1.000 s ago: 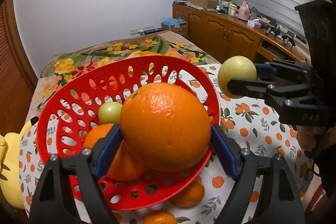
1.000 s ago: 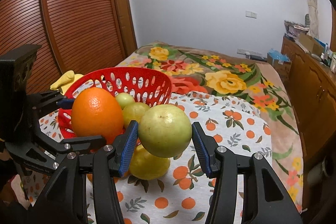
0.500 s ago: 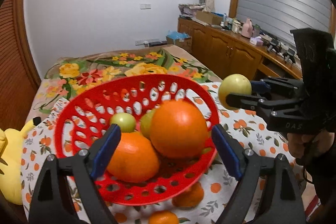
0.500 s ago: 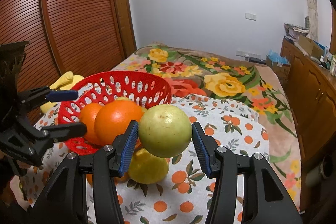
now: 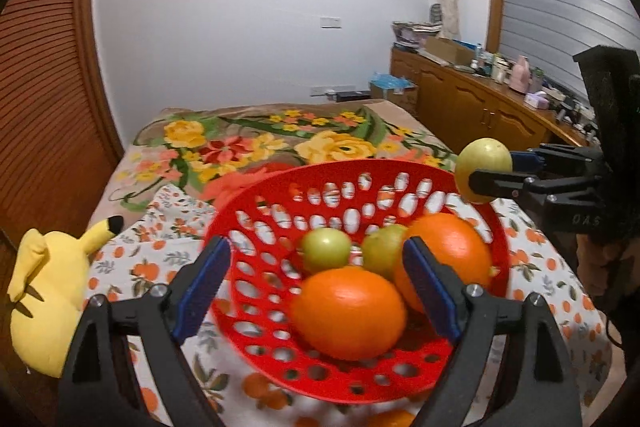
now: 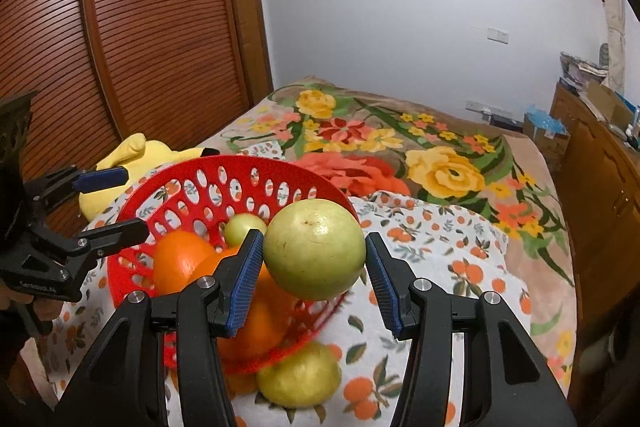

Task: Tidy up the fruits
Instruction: 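Lower the pale green fruit into the red basket and open the right tool, then move the left tool to a tangerine while the right tool moves to the yellow pomelo, then close the left tool on the tangerine while the right tool closes on the yellow pomelo, then drop the tangerine into the basket with left tool while right tool carries the pomelo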

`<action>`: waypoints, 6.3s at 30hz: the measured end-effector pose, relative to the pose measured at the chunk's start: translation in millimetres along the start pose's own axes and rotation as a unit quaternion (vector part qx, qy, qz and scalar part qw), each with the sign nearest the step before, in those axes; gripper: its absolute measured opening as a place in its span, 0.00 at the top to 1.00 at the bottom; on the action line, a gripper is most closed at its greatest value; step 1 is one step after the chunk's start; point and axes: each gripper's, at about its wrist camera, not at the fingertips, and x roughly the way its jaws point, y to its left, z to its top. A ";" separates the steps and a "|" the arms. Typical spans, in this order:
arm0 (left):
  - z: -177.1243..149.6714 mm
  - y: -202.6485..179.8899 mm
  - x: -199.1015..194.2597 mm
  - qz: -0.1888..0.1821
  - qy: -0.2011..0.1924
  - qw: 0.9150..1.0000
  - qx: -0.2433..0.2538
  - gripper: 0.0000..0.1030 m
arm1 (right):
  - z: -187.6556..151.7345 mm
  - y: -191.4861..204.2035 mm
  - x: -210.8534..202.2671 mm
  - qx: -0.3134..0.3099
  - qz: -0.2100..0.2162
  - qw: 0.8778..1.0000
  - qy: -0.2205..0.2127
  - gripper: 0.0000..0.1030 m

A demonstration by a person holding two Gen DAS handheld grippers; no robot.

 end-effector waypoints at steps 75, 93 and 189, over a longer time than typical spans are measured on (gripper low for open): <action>-137.6 -40.5 -18.1 -0.059 0.108 0.992 0.006 0.27 | -99.2 7.6 -37.1 0.055 -0.006 0.998 0.032 0.48; -141.5 -47.0 -11.8 -0.082 0.115 0.990 0.004 0.59 | -101.8 6.9 -12.2 0.055 0.000 0.997 0.054 0.43; -17.7 19.2 9.9 -0.036 0.039 0.999 -0.010 0.59 | 3.7 39.9 -13.4 -0.029 0.029 0.999 -0.013 0.32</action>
